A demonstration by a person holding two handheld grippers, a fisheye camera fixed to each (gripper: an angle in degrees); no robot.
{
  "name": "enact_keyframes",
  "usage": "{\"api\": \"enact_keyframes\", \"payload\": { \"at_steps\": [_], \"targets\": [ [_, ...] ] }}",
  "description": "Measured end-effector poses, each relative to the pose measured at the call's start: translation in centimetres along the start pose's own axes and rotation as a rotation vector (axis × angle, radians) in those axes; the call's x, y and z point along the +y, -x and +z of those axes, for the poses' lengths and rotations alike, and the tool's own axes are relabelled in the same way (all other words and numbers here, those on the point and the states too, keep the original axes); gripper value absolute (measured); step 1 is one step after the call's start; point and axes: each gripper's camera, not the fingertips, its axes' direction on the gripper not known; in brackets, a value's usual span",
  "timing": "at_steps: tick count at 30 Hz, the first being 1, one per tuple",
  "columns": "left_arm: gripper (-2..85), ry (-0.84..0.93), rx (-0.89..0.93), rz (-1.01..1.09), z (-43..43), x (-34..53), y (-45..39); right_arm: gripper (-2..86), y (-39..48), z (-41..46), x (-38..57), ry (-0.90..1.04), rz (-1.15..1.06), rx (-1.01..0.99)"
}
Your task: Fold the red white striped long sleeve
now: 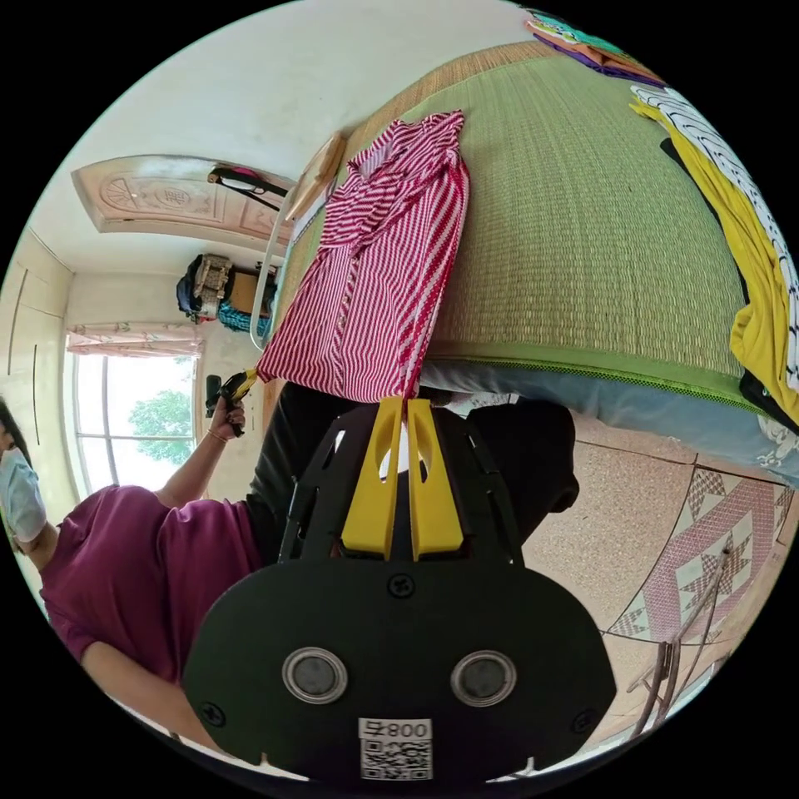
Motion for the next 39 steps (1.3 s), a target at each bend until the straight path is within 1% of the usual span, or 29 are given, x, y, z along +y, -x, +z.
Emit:
{"api": "enact_keyframes", "payload": {
  "at_steps": [10, 14, 24, 27, 39],
  "targets": [
    [0.4, -0.019, 0.141, 0.104, -6.0, 3.4, -3.6, 0.4, -0.1, -4.7, 6.2, -0.031, -0.083, -0.132],
    [0.5, -0.047, 0.211, 0.117, -8.7, 5.5, -4.3, 0.3, -0.6, -5.9, 8.9, -0.061, -0.088, -0.179],
    [0.5, -0.104, 0.316, 0.155, -14.3, 10.5, -6.2, 0.4, -2.5, -7.8, 16.7, -0.131, -0.066, -0.254],
    [0.5, -0.126, 0.345, 0.158, -15.8, 11.7, -6.7, 0.4, -2.8, -8.0, 18.6, -0.142, -0.065, -0.267],
    [0.5, -0.126, 0.390, 0.161, -19.1, 14.1, -10.3, 0.3, -4.1, -8.3, 24.1, -0.186, -0.063, -0.292]
  ]
}}
